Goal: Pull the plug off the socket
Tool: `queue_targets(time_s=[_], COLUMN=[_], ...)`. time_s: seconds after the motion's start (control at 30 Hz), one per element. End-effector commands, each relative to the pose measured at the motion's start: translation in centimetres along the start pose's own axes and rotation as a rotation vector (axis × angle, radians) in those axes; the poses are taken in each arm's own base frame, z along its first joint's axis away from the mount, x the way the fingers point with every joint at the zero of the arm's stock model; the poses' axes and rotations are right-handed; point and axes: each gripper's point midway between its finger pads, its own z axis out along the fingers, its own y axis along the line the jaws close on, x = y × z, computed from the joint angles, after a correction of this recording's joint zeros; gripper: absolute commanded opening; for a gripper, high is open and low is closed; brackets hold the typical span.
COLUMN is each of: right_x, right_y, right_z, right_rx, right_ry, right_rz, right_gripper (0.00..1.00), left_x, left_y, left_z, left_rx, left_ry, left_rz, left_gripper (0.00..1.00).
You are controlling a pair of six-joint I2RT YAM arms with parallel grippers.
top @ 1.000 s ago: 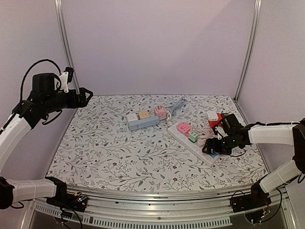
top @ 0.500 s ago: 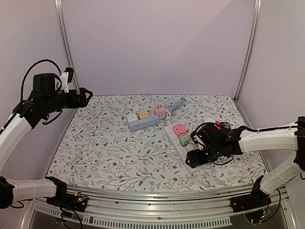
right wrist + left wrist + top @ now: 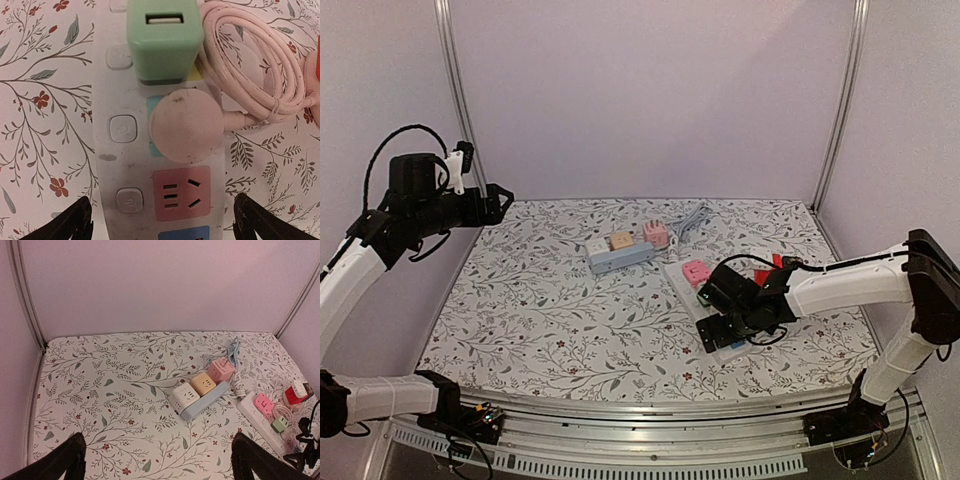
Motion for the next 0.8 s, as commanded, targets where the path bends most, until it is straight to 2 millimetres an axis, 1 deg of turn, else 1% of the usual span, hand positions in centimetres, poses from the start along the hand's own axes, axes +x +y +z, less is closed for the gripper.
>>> queue_targets(time_s=[0.0,0.07,0.3,0.5,0.63,0.7,0.77], right_x=[0.3,0.5,-0.2,-0.6,-1.0,-1.0,-0.9], right_y=[-0.3,0.0,0.8,0.7,1.2,1.4,1.6], right_z=[0.7,1.1,1.7,2.5,2.6,2.7,2.8], right_rx=[0.043,0.031,0.014,-0.017,-0.053,-0.063,-0.071], right_ry=[0.017,0.022,0.013,0.022,0.014,0.014,0.02], right_rz=[0.0,-0.008,-0.058,-0.027,-0.028,-0.036,-0.049], right_gripper=[0.97,0.97,0.92,0.89,0.86,0.83,0.75], left_x=[0.3,0.3,0.2,0.3,0.2,0.2,0.2], left_y=[0.4,0.4,0.4,0.4,0.4,0.4,0.4], left_z=[0.0,0.0,-0.1,-0.1,-0.1,-0.1,-0.1], left_rx=[-0.015,-0.014,-0.016,-0.014,-0.015,-0.013,-0.013], left_ry=[0.003,0.004,0.001,0.003,0.001,0.001,0.001], left_rz=[0.004,0.005,0.005,0.005,0.004,0.004,0.005], left_gripper=[0.99,1.0,1.0,1.0,0.99,1.0,1.0])
